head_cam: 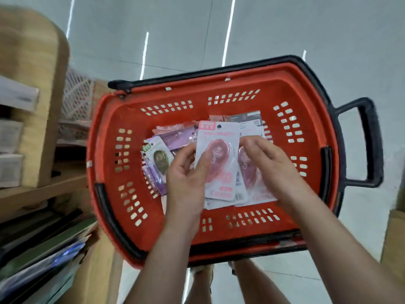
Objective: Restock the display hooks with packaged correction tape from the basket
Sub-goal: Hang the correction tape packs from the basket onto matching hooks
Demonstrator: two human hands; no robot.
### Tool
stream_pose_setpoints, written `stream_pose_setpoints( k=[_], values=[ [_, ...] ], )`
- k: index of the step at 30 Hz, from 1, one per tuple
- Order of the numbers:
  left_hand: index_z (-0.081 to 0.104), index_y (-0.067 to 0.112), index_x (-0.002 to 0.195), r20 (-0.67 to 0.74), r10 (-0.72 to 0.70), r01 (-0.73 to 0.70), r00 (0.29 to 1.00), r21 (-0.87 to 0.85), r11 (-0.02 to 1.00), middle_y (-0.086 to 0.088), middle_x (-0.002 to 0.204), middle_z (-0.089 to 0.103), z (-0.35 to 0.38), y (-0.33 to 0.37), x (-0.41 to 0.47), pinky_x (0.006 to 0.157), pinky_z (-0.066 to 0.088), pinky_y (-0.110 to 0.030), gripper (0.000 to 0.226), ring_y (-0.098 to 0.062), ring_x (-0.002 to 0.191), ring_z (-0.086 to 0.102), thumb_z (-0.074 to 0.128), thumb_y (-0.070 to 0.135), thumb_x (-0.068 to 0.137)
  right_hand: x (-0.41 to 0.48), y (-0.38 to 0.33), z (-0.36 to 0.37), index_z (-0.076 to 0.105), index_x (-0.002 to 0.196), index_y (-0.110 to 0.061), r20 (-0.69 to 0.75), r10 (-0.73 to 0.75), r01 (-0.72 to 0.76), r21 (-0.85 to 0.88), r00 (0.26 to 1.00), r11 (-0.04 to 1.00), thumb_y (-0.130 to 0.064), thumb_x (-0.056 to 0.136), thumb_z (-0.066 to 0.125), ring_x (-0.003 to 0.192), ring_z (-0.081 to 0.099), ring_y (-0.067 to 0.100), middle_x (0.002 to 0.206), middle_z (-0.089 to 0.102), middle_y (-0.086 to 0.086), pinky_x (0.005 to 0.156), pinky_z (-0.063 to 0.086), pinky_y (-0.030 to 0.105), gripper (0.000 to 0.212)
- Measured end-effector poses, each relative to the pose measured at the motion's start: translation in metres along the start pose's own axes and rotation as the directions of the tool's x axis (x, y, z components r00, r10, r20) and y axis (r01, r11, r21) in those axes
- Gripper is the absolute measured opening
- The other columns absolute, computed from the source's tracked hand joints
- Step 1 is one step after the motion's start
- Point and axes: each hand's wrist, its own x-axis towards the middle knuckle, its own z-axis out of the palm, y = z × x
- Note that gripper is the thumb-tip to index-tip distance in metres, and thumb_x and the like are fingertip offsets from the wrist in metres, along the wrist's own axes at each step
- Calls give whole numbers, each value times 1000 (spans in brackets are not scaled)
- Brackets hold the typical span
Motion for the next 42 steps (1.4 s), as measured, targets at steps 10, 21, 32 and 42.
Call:
stream_pose_setpoints(
  k=[10,21,32,42],
  values=[
    [63,28,101,-195,110,-80,975,157,984,0,110,67,-16,149,-136,84,54,-34,46,-9,97,65,61,68,79,-125,-165,13,59,119,-35,190,-132,155,-112,973,982,-19,67,91,102,60,-14,115,66,-21,76,46,4,64],
    [59,11,105,-540,108,-233,835,-167,958,-4,89,70,-26,297,-333,59,55,-26,23,-5,67,68,56,33,99,-289,-316,17,57,125,-36,470,-292,359,-57,833,932,-4,73,84,104,68,3,110,69,-25,81,58,24,67],
    [63,5,109,-698,-43,-444,714,-500,743,-14,103,74,-80,242,-505,75,57,-44,23,-27,85,70,67,21,94,-396,-311,82,62,120,-28,798,-211,478,-108,564,872,-2,84,73,92,72,9,101,73,-21,60,56,22,45],
    [60,23,112,-965,-82,-681,249,-235,694,12,62,64,-131,152,-645,52,46,-15,33,-4,58,56,57,-3,93,-509,-254,192,61,114,-45,990,-96,802,-23,100,596,-9,82,78,108,54,-19,118,63,-28,91,39,3,51]
  ],
)
